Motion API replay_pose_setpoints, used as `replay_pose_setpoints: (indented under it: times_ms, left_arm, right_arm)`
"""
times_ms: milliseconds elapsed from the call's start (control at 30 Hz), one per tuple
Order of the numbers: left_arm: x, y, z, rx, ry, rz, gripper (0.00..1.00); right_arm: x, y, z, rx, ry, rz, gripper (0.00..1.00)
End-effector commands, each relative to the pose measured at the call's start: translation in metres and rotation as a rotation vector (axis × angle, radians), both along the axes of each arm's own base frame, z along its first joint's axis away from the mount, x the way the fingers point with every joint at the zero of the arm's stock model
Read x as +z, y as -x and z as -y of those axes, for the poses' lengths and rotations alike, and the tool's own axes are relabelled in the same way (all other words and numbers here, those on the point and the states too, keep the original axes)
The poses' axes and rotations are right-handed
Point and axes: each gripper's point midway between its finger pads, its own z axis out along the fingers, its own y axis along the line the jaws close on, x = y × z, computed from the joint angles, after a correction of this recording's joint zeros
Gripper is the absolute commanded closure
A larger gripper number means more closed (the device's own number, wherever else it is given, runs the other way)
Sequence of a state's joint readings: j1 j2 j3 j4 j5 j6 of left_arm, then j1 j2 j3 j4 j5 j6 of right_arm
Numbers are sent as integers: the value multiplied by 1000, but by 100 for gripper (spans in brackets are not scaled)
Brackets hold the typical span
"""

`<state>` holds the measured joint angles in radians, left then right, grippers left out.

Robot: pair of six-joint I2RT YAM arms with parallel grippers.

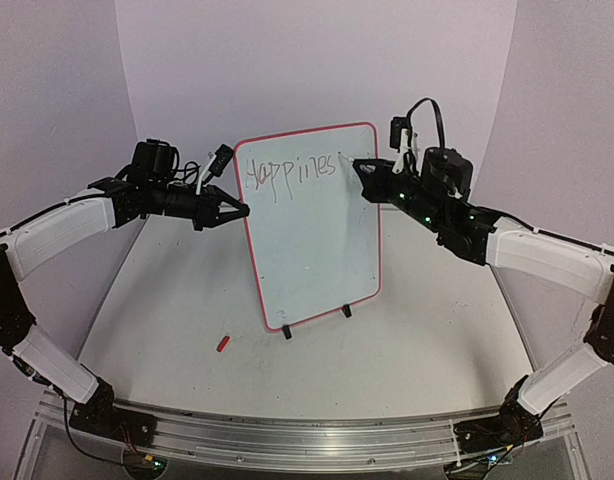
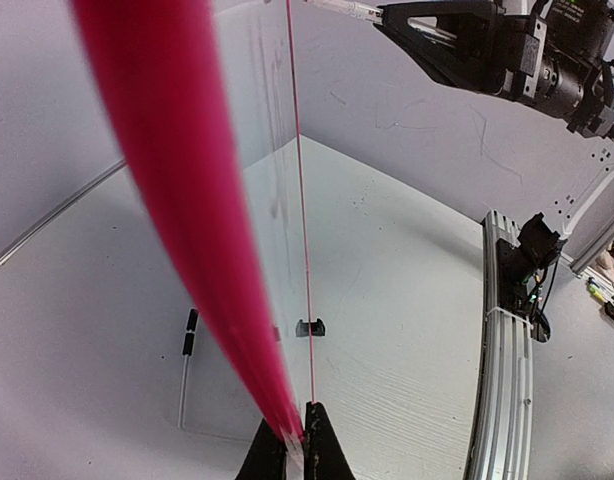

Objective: Write a sentence on the whiteboard
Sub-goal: Write on the whiteboard with the whiteboard.

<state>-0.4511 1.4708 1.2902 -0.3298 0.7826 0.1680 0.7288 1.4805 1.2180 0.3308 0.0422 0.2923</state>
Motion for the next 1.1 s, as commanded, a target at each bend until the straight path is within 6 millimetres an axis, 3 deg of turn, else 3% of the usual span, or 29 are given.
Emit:
replay_pose_setpoints:
  times_ms: [0,400,800,1067]
  left_arm:
    - [-52,18,-1,-34,-139,-123,100]
    - [-51,18,-2,-33,-137,-120,100]
    - [-51,19,-2,-33,-137,-119,100]
    - [-51,18,-1,-33,-138,-121,100]
  right_arm:
    - [26,-7,3,-35,-26,67,100]
    - [14,-13,-2,-37,1,38,100]
    - [-7,-6,-11,31,24,-20,100]
    - [-15,-4,-6,17,29,-39,100]
